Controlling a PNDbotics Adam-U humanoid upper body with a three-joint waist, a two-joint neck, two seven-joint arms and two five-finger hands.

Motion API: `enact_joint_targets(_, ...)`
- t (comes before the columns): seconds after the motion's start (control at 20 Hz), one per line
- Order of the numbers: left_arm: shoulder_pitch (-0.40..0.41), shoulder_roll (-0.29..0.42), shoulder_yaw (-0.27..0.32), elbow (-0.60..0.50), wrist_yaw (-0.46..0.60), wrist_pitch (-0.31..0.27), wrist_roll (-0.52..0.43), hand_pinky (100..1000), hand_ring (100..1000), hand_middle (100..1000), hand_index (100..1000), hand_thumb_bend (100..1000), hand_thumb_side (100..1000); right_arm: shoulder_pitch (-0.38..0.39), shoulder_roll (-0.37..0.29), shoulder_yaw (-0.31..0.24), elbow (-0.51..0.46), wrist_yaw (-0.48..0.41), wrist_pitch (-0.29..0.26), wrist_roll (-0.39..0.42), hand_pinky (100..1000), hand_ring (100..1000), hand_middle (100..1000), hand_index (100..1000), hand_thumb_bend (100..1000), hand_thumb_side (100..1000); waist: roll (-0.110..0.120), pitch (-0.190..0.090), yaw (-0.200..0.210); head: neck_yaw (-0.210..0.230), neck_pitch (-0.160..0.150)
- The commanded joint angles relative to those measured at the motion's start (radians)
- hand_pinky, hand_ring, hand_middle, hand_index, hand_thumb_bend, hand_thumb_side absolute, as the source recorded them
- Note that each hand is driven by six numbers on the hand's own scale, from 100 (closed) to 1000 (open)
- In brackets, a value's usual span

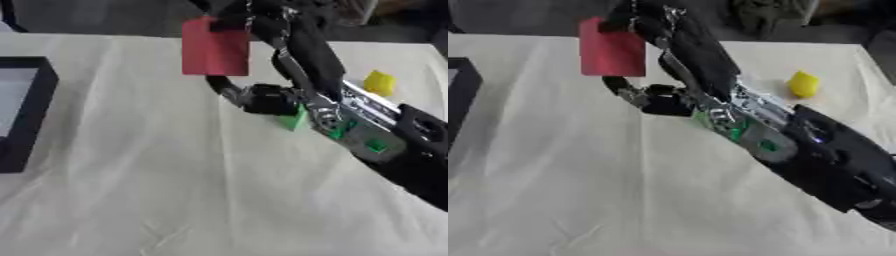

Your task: Pick up the objects with one hand, pass them to the other hand, and then place them into the box on the other side of the table.

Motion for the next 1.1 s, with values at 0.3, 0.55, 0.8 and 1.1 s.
enact_joint_targets(0.3, -0.06, -0.002, -0.054, -0.012, -0.001, 0.065, -0.072, 836, 369, 715, 846, 884, 499, -0.027, 0.015, 0.004, -0.009, 0.109, 0.038, -0.007, 765, 393, 553, 485, 100, 100, 0.007, -0.012, 0.004, 0.006, -0.001)
enact_joint_targets(0.55, -0.096, -0.024, -0.083, -0.012, -0.009, 0.086, -0.096, 837, 373, 716, 850, 888, 497, -0.031, 0.039, 0.022, -0.009, 0.171, 0.058, -0.004, 767, 394, 553, 486, 107, 100, 0.008, -0.01, 0.007, 0.009, -0.002)
enact_joint_targets(0.8, -0.139, -0.055, -0.097, -0.012, -0.031, 0.102, -0.104, 836, 370, 715, 851, 900, 500, -0.03, 0.061, 0.041, -0.009, 0.22, 0.08, -0.001, 769, 392, 552, 487, 100, 100, 0.008, -0.009, 0.01, 0.01, -0.003)
enact_joint_targets(1.1, -0.191, -0.104, -0.104, -0.012, -0.059, 0.132, -0.085, 835, 363, 713, 850, 906, 506, -0.024, 0.087, 0.067, -0.009, 0.272, 0.094, 0.003, 769, 390, 551, 487, 100, 100, 0.006, -0.009, 0.014, 0.012, -0.006)
